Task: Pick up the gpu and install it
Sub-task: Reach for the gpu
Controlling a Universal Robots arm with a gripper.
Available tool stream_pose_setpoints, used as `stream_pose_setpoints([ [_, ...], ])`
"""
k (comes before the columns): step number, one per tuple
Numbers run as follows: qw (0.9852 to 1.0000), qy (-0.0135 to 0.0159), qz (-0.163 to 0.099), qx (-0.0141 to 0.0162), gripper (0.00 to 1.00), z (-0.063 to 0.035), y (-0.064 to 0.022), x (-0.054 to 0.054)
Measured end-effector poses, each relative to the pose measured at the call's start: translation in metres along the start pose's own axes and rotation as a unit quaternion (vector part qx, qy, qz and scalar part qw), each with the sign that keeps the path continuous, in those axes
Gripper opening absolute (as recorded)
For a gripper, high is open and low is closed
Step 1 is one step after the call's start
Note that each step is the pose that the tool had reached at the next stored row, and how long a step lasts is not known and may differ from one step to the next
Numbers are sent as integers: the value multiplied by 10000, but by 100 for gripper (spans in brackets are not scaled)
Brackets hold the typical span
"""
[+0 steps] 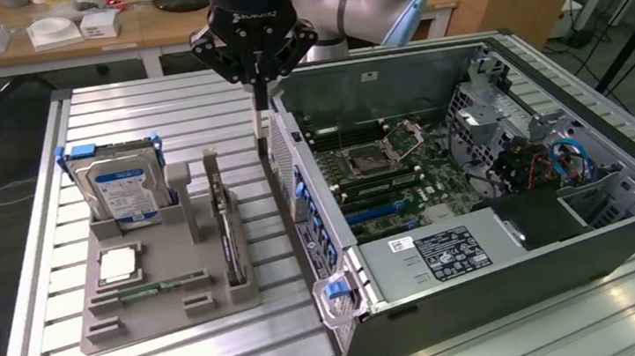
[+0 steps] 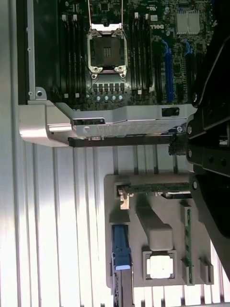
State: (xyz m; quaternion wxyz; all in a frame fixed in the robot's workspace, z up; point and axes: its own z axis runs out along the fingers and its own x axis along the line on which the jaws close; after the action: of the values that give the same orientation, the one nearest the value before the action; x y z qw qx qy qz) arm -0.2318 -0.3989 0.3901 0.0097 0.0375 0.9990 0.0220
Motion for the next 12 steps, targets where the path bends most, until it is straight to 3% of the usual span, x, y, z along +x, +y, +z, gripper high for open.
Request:
stream_pose_setpoints([
  [12,10000,0,0,0,11,-1,-13,170],
])
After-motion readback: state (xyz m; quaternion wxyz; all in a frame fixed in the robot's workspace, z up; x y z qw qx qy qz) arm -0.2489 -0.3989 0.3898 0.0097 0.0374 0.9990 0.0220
